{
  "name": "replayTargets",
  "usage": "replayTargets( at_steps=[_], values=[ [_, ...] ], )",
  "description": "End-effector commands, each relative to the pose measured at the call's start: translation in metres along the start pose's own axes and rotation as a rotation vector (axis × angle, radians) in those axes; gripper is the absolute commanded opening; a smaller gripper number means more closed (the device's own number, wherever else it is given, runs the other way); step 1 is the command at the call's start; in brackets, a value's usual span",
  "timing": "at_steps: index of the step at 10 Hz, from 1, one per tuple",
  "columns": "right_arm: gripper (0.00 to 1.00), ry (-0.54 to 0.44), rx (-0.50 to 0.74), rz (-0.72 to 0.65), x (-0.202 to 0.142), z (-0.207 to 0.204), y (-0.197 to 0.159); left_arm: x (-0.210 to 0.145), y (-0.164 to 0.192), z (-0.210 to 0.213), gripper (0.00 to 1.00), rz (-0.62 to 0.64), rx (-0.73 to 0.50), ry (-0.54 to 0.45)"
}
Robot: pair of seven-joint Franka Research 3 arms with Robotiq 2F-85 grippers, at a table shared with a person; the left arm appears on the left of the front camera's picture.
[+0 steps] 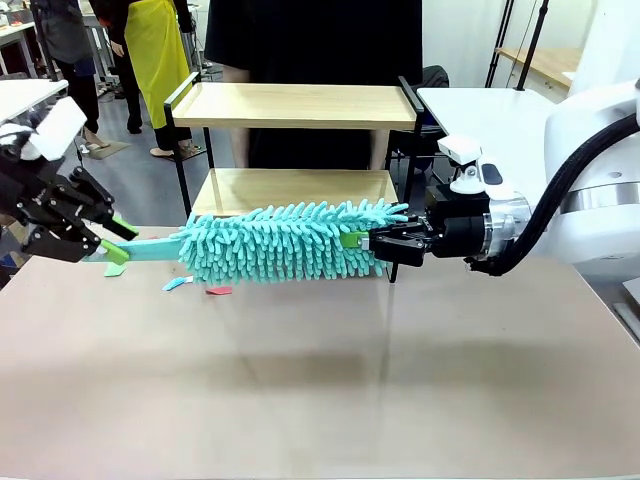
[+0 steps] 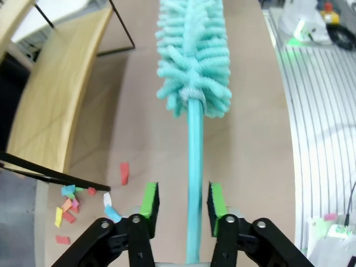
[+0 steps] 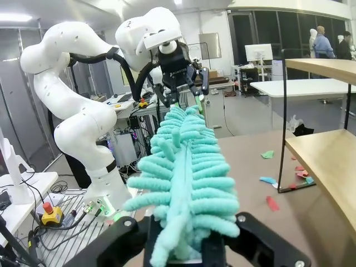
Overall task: Clean the shelf.
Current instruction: Hand the Duster back to the human.
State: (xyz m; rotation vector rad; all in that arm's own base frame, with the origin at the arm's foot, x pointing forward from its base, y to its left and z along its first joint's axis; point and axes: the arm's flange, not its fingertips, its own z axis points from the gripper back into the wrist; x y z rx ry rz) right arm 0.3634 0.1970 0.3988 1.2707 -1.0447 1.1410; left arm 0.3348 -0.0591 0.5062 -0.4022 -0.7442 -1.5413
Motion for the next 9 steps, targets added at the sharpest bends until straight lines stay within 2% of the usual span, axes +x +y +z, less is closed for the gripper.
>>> replayTargets(
  at_steps=[1,2,3,5,6,9],
  values=[
    [0.0,-0.006,0.0,-0.001,0.002,0.0,-0.001,-0.007,0.0,0.019,1.0,0.036,0.081,-0.184],
    [0.0,-0.006,0.0,-0.001,0.002,0.0,-0.001,-0.013,-0.001,0.029,0.94,0.063,0.095,-0.268],
    [0.0,-0.006,0.0,-0.001,0.002,0.0,-0.001,-0.021,-0.001,0.04,1.0,0.067,0.065,-0.358],
    [0.0,-0.006,0.0,-0.001,0.002,0.0,-0.001,-0.053,-0.005,0.076,1.0,0.048,0.003,-0.497],
    [0.0,-0.006,0.0,-0.001,0.002,0.0,-0.001,-0.077,-0.008,0.099,1.0,0.053,0.027,-0.553],
    [0.0,-0.006,0.0,-0.001,0.002,0.0,-0.001,-0.132,-0.015,0.139,1.0,0.042,0.033,-0.601]
  ],
)
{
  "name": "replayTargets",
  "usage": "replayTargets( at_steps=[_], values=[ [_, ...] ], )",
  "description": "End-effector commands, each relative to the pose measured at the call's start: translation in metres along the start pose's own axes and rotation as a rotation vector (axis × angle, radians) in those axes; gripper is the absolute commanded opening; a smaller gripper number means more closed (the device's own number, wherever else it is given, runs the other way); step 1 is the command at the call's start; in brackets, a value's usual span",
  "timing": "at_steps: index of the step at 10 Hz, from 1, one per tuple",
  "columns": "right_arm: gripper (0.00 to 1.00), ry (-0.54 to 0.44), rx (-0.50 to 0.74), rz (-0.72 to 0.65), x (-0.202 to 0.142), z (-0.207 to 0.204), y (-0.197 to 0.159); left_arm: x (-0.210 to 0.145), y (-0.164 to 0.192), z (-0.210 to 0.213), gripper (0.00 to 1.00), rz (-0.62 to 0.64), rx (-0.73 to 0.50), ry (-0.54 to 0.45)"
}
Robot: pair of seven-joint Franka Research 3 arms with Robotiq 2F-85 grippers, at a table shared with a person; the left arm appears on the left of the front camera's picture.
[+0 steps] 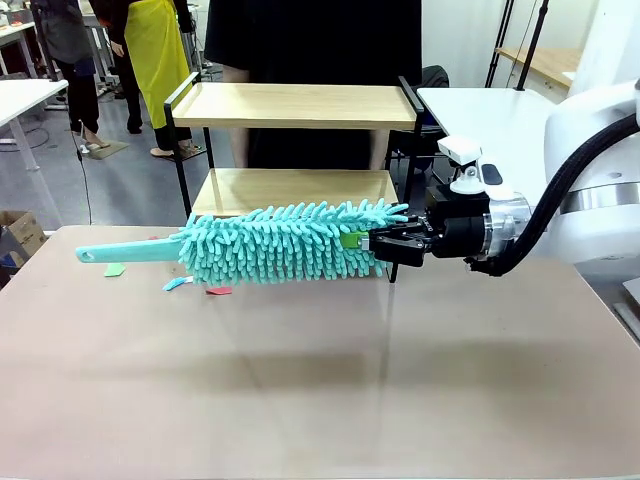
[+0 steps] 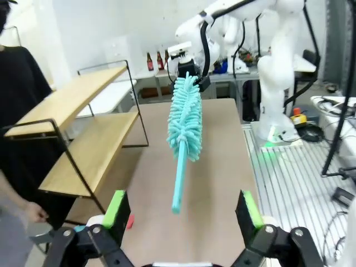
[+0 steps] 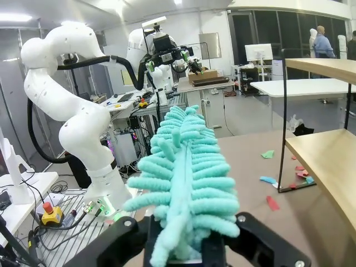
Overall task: Clean the shelf.
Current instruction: Hand the Duster back to the human.
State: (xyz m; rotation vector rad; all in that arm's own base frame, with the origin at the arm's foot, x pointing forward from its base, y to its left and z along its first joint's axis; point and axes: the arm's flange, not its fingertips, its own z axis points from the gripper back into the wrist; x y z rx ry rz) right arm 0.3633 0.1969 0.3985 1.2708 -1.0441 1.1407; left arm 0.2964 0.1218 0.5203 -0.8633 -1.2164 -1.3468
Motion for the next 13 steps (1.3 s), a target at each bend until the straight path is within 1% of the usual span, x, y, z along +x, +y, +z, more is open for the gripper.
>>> replayTargets(
  at_steps=[1,2,3,5,7,8,10,12,13],
  values=[
    [0.0,-0.006,0.0,0.0,0.003,0.0,-0.001,-0.012,0.015,0.014,1.0,-0.008,-0.018,0.008],
    [0.0,-0.006,0.0,0.0,0.003,0.0,-0.001,-0.011,0.016,0.013,1.0,0.038,-0.03,0.036],
    [0.17,0.0,0.0,0.0,0.0,0.0,0.0,-0.009,0.002,0.015,1.0,0.007,0.0,-0.005],
    [0.17,-0.177,-0.095,-0.037,0.041,0.039,-0.006,-0.009,0.002,0.015,1.0,0.007,0.0,-0.005],
    [0.17,-0.388,-0.23,-0.077,0.073,0.084,-0.011,-0.009,0.002,0.015,1.0,0.007,0.0,-0.005],
    [0.17,-0.504,-0.418,-0.089,0.086,0.109,-0.013,-0.009,0.002,0.015,1.0,0.007,0.0,-0.005],
    [0.17,-0.638,-0.671,-0.075,0.096,0.146,-0.006,-0.009,0.002,0.015,1.0,0.007,0.0,-0.005],
    [0.17,-0.701,-0.925,-0.061,0.098,0.177,0.01,-0.009,0.002,0.015,1.0,0.007,0.0,-0.005],
    [0.17,-0.71,-0.983,-0.064,0.097,0.185,0.018,-0.009,0.002,0.015,1.0,0.007,0.0,-0.005]
  ],
)
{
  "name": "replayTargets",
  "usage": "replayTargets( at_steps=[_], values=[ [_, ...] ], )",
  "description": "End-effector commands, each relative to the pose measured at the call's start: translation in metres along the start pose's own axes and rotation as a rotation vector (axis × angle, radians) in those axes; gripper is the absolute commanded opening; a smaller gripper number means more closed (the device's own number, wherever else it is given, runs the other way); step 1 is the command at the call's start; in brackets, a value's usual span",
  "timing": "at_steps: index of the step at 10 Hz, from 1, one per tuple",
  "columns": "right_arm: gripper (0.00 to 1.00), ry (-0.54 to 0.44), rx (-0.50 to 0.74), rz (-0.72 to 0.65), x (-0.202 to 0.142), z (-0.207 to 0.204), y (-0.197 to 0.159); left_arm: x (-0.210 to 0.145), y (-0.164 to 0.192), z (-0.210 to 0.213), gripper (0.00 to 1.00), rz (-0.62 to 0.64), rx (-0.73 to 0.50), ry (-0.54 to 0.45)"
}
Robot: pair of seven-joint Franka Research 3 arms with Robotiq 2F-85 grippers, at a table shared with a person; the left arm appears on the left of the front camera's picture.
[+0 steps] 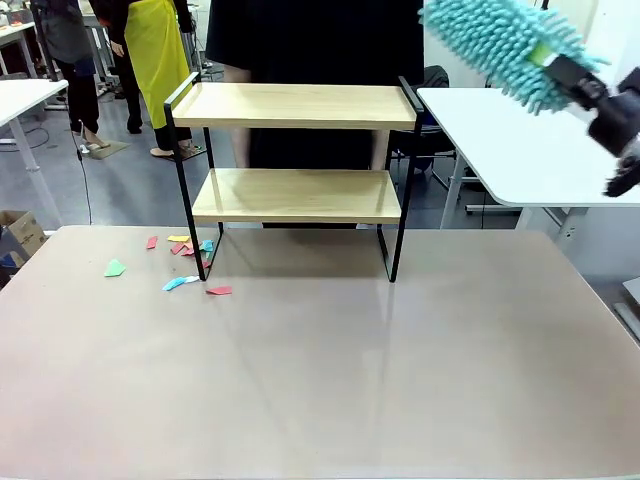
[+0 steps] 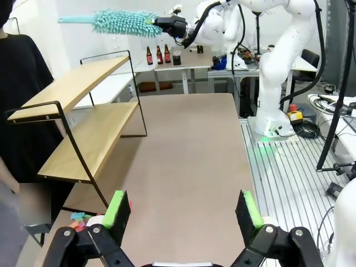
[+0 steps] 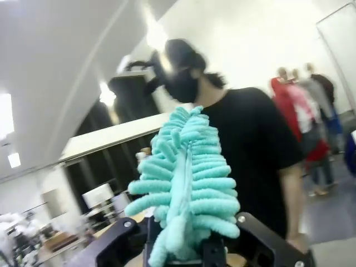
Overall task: Clean the shelf.
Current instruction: Hand the Duster back to the human.
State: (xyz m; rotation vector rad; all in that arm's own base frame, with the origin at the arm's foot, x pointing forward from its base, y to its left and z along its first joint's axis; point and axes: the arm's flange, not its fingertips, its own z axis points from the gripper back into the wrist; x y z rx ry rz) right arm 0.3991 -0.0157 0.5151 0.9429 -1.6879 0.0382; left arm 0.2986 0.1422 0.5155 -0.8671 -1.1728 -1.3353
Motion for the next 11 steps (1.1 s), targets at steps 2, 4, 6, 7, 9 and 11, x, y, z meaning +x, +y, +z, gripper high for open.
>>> replayTargets(
  at_steps=[2,4,6,7,9,11],
  values=[
    [0.17,-0.053,-0.224,0.124,-0.016,0.036,0.029,0.0,-0.001,-0.003,1.0,-0.025,0.01,-0.03],
    [0.17,0.014,-0.333,0.181,-0.017,0.053,0.026,0.0,-0.001,-0.003,1.0,-0.025,0.01,-0.03],
    [0.17,0.086,-0.379,0.23,-0.024,0.059,0.024,0.0,-0.001,-0.003,1.0,-0.025,0.01,-0.03],
    [0.17,0.132,-0.396,0.264,-0.031,0.062,0.024,0.0,-0.001,-0.003,1.0,-0.025,0.01,-0.03],
    [0.17,0.212,-0.428,0.316,-0.049,0.07,0.025,0.0,-0.001,-0.003,1.0,-0.025,0.01,-0.03],
    [0.17,0.281,-0.465,0.351,-0.07,0.077,0.023,0.0,-0.001,-0.003,1.0,-0.025,0.01,-0.03]
  ],
)
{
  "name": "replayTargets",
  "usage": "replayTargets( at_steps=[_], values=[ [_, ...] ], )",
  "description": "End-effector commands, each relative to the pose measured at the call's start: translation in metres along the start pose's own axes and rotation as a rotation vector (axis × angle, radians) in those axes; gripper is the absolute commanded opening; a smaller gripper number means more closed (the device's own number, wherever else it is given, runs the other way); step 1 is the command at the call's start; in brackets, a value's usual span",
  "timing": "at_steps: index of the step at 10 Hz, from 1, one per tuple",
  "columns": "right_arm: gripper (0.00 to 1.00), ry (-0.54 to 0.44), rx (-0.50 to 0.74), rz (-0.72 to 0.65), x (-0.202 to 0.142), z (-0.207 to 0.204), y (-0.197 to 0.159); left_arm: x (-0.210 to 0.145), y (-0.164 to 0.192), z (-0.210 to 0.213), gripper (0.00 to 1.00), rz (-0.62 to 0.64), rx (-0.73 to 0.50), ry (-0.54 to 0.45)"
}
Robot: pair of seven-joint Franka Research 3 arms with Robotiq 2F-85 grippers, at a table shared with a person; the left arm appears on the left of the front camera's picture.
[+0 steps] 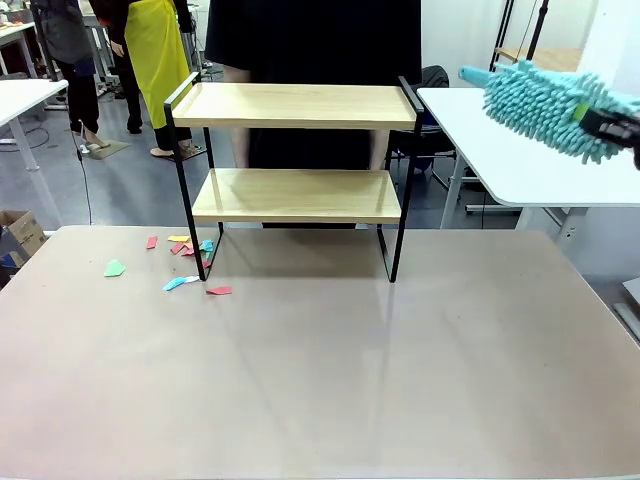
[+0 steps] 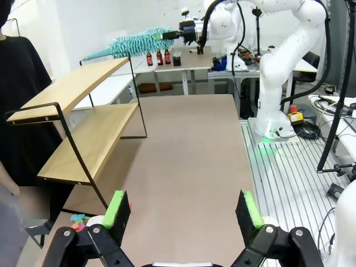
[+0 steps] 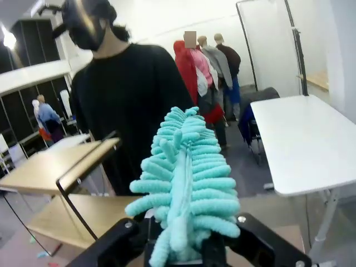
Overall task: Clean the shelf.
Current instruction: Hand the Duster back to the human.
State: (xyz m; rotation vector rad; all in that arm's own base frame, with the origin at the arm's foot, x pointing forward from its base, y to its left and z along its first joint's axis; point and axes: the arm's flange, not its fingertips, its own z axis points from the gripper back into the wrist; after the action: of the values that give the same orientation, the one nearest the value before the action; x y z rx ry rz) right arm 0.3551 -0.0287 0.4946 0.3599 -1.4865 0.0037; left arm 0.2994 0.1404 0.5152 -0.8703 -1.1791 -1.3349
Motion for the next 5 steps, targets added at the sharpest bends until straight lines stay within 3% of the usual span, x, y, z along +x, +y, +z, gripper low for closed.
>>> replayTargets(
  at_steps=[1,5],
  values=[
    [0.17,0.041,-0.065,0.07,-0.075,0.021,0.022,0.0,-0.002,-0.002,1.0,-0.023,0.009,-0.024],
    [0.17,0.113,-0.111,0.065,-0.113,0.035,0.022,0.0,-0.002,-0.002,1.0,-0.023,0.009,-0.024]
  ],
)
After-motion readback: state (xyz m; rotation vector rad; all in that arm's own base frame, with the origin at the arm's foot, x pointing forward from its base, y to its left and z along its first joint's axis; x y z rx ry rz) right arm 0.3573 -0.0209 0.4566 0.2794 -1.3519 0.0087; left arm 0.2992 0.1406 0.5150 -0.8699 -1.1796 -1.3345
